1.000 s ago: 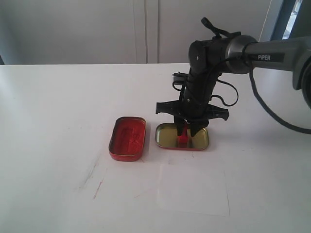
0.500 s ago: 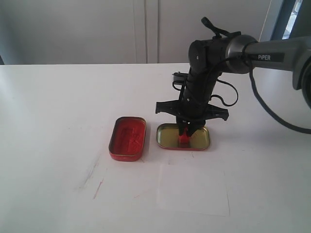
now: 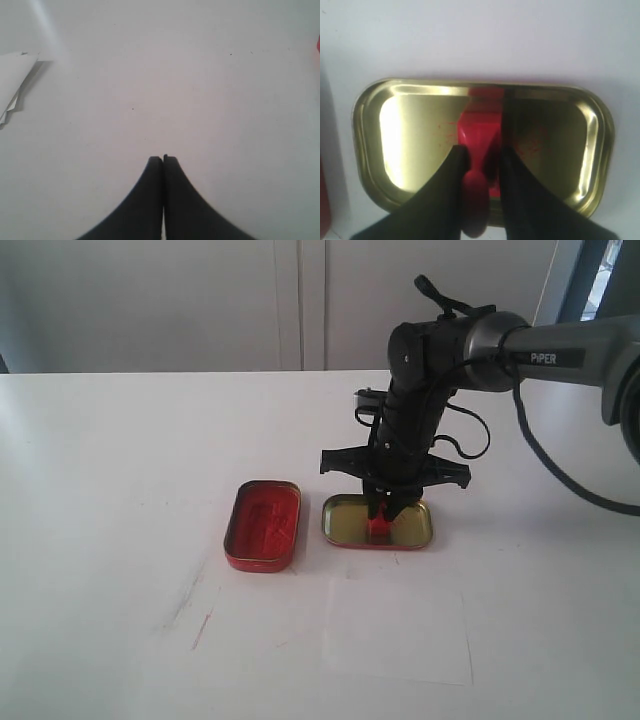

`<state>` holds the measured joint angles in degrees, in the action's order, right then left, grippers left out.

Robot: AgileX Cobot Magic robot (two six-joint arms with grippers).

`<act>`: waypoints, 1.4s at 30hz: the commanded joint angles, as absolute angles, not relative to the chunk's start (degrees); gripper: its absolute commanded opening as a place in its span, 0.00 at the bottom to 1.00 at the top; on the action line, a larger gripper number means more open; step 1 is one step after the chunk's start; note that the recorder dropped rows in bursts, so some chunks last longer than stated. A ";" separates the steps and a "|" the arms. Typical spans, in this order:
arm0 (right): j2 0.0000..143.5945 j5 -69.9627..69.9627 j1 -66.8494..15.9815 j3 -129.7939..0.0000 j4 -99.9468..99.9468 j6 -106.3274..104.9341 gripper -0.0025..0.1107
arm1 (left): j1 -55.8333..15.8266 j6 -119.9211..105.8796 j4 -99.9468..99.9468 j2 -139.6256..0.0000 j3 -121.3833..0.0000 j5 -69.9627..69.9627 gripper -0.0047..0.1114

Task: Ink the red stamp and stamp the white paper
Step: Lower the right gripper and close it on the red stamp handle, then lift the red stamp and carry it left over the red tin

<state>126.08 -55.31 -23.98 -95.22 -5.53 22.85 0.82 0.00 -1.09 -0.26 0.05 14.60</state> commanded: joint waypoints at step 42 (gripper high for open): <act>118.36 -56.76 -24.08 -95.29 -4.24 15.94 0.02 | 0.58 0.00 -1.25 0.00 0.00 14.56 0.04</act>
